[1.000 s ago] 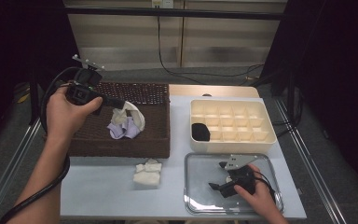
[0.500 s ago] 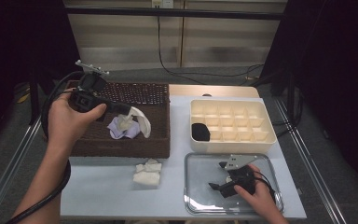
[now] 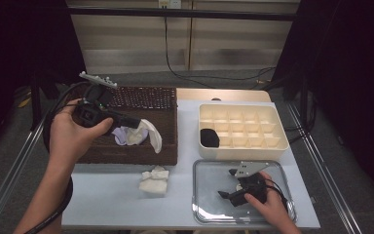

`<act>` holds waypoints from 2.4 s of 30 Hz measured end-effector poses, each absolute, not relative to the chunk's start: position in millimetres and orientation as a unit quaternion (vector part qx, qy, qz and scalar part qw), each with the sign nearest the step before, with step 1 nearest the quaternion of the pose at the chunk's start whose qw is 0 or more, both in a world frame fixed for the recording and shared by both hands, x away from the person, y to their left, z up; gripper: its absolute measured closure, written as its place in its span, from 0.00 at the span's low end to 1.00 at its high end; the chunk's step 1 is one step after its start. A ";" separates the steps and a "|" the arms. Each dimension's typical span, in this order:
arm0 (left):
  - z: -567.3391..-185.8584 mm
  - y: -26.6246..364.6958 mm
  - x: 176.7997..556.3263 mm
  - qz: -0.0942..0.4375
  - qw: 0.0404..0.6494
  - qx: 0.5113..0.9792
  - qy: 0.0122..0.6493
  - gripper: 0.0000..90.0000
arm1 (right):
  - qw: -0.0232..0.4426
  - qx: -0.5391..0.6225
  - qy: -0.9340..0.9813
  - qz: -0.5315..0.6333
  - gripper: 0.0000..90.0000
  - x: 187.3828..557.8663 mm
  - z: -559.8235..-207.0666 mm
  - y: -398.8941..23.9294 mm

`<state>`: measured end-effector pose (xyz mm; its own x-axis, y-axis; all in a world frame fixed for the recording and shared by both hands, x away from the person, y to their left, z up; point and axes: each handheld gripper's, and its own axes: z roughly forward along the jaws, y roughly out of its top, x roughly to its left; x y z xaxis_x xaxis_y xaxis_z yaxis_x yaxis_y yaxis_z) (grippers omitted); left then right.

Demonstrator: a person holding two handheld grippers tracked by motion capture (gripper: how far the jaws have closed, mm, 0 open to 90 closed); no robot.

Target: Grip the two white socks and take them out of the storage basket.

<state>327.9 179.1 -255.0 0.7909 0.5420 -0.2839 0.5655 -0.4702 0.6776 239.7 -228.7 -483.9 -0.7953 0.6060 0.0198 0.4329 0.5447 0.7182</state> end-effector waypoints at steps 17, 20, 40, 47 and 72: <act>-367.3 162.1 310.6 -0.055 0.371 0.870 0.320 0.96 | 0.116 0.297 0.872 0.372 0.15 240.0 -483.9 -228.8; -378.1 157.7 310.0 -0.054 0.370 0.871 0.319 0.95 | 0.116 0.297 0.872 0.372 0.15 239.9 -483.9 -228.7; -410.6 146.5 302.7 -0.024 0.356 0.875 0.328 0.72 | 0.117 0.297 0.872 0.372 0.15 240.0 -483.9 -228.8; -411.2 152.1 298.9 -0.012 0.359 0.871 0.334 0.68 | 0.116 0.296 0.872 0.372 0.15 240.2 -483.9 -228.8; -423.5 149.2 283.5 -0.001 0.343 0.886 0.313 0.90 | 0.120 0.300 0.871 0.371 0.15 239.9 -483.8 -227.4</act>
